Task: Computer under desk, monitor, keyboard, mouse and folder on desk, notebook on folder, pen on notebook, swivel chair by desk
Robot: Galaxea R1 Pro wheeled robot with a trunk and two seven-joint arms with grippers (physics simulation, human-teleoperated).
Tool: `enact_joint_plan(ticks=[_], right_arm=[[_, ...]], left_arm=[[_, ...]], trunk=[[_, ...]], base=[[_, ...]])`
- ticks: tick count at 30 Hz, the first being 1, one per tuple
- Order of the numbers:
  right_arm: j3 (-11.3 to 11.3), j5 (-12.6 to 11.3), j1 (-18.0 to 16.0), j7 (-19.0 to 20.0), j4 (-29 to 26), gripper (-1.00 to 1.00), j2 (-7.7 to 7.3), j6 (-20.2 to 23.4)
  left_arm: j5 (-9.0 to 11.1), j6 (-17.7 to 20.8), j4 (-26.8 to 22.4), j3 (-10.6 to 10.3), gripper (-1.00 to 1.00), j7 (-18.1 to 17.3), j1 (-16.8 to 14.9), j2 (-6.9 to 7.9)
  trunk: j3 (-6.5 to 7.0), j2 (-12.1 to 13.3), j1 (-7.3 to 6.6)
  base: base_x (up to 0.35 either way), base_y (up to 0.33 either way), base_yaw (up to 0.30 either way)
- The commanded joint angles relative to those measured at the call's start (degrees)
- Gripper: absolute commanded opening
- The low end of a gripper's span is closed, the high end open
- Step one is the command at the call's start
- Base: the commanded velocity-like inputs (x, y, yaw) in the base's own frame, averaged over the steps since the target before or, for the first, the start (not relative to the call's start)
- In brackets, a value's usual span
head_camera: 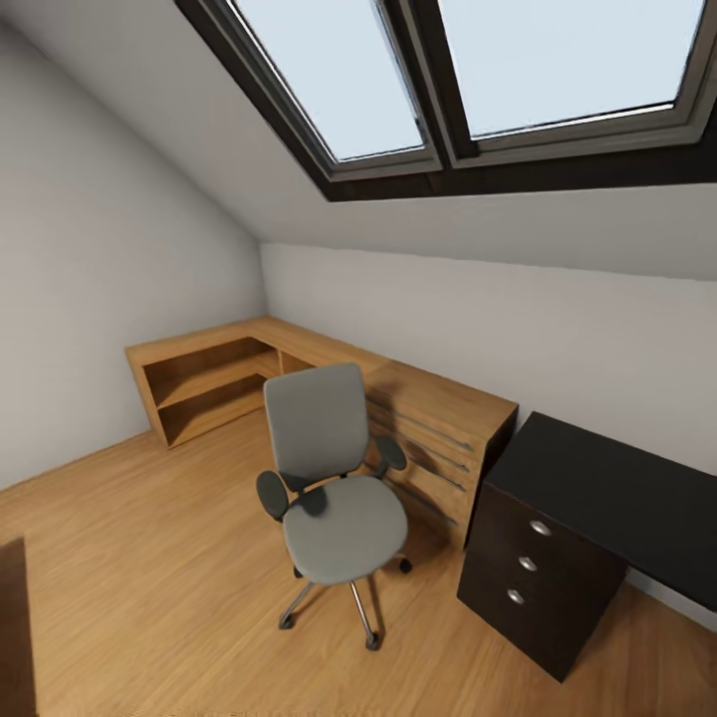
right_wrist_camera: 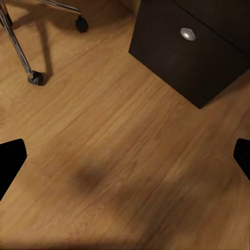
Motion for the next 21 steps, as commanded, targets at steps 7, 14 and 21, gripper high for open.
enact_joint_plan(ticks=[7,14,21], right_arm=[[0.50,-0.23,-0.07,-0.20,0.13,1.00,0.02,-0.20],[0.50,-0.22,-0.07,-0.20,0.13,1.00,0.02,-0.20],[0.46,-0.23,-0.07,-0.20,0.13,1.00,0.02,-0.20]], left_arm=[[-0.09,-0.15,0.08,0.34,1.00,-0.18,-0.06,-0.01],[-0.07,-0.15,0.11,0.34,1.00,-0.18,-0.06,-0.01],[-0.05,-0.14,0.16,0.34,1.00,-0.18,-0.06,-0.01]], trunk=[[-0.65,-0.11,0.03],[-1.19,-0.11,0.03],[-1.73,-0.11,0.03]], base=[[0.000,0.000,0.169],[0.000,0.000,0.169],[0.000,0.000,0.169]])
